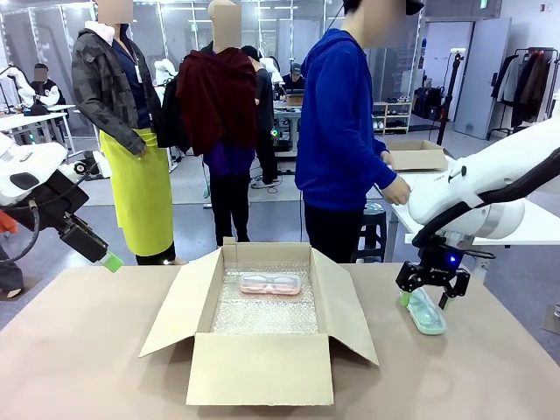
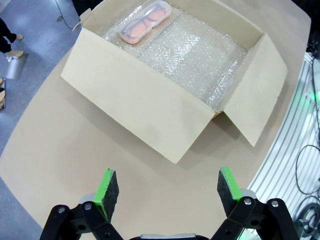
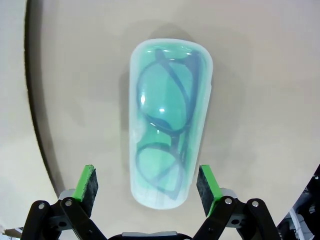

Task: Pack the glasses set securely to prepare it for shipping.
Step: Put the Glasses case from the right side of the table into the Package Box.

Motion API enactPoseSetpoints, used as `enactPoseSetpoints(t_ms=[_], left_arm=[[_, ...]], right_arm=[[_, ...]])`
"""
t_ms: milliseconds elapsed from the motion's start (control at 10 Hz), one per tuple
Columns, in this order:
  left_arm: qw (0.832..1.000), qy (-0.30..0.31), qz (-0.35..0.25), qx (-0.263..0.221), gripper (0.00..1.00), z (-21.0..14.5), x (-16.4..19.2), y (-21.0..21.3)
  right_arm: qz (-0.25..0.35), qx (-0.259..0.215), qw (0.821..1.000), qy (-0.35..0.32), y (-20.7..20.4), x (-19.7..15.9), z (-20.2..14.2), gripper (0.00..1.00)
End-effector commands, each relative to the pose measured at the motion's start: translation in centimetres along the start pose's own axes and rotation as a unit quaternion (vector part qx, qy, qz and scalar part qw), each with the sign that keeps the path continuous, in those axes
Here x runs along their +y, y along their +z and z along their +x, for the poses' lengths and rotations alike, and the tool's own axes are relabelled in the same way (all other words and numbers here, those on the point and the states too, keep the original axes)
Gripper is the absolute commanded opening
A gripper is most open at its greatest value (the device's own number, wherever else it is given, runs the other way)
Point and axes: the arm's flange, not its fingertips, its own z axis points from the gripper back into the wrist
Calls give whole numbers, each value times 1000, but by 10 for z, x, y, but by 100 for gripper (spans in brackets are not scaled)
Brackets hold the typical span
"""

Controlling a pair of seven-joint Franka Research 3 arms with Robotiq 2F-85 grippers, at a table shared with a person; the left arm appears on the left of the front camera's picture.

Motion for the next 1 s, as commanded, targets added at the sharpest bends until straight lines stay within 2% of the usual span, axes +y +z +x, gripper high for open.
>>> enactPoseSetpoints(t_ms=[0, 200, 500, 600, 700, 800, 900], left_arm=[[1000, -7, -11, -9, 100, -2, 2, 2], [1000, -7, -11, -9, 100, -2, 2, 2], [1000, -7, -11, -9, 100, -2, 2, 2], [1000, -7, -11, -9, 100, -2, 2, 2], [1000, -7, -11, -9, 100, -2, 2, 2], [1000, -7, -11, -9, 100, -2, 2, 2], [1000, -7, -11, -9, 100, -2, 2, 2]], right_arm=[[-34, -5, 999, -14, -9, 3, 3, 100], [-38, 9, 999, -24, -27, -2, 17, 100], [-50, -8, 998, -26, -36, 5, 23, 100], [-52, -12, 998, -26, -36, 5, 23, 83], [-55, -14, 998, -25, -36, 7, 22, 80], [-58, -12, 998, -22, -36, 10, 22, 63], [-60, -8, 998, -22, -37, 11, 21, 60]])
